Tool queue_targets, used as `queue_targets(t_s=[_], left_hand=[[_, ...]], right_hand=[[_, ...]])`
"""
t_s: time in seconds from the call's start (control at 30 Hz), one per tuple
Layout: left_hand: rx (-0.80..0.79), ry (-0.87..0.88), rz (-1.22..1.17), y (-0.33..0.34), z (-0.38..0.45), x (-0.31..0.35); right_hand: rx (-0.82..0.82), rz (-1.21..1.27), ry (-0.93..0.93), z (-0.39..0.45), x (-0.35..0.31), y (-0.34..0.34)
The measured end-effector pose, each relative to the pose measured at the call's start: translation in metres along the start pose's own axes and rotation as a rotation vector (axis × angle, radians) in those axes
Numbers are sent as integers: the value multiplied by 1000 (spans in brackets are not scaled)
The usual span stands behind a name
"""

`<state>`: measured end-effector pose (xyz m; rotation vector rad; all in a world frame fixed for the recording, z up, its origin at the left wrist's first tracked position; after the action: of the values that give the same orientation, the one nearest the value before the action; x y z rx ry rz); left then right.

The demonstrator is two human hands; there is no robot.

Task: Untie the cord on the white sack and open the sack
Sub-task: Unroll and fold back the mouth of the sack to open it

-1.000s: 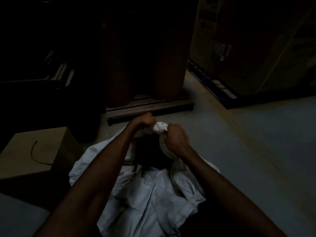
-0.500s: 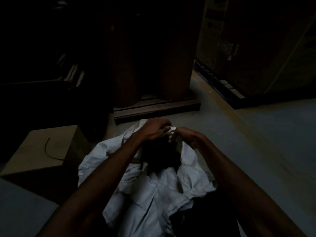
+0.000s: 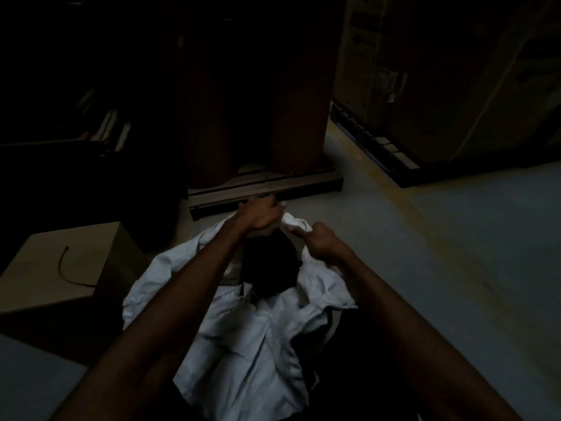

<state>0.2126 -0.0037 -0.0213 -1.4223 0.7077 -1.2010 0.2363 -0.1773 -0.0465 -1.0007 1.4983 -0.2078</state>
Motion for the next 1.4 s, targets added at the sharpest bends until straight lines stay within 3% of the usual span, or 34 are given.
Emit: queue_targets(t_s=[0.13, 0.2, 0.27, 0.43, 0.5, 0.67, 0.77, 0.9, 1.03, 1.23, 1.4], left_hand=[[207, 354, 35, -14, -17, 39], [82, 357, -275, -9, -24, 44], [-35, 337, -417, 2, -28, 42], [-65, 333, -208, 37, -32, 38], [-23, 297, -194, 34, -28, 35], [38, 218, -90, 22, -11, 15], [33, 188, -37, 12, -3, 8], [2, 238, -24, -4, -8, -9], [30, 276, -48, -14, -16, -18], [63, 308, -446, -17, -38, 30], [109, 317, -465, -6, -53, 62]], right_hand=[[-249, 235, 36, -1, -11, 3], [-347, 306, 44, 10, -1, 11], [-443, 243, -30, 24, 20, 23], [-430, 35, -41, 12, 24, 9], [-332, -109, 5, 14, 30, 0], [298, -407, -250, 6, -7, -44], [279, -509, -234, 0, -20, -41], [55, -173, -149, 6, -10, -24], [-109, 358, -113, 2, -15, -13], [-132, 570, 94, -10, 0, -13], [-245, 886, 220, -19, -2, 6]])
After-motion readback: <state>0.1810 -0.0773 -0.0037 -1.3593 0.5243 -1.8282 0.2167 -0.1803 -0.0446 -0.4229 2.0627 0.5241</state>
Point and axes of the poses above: each hand's wrist, its own z-axis towards the middle knuckle, its own y-axis out of the palm, x = y × z, the point moved 8 cm from there along z, towards the middle knuckle, and after that the axes turned 10 degrees about x, right-handed, at the moved point
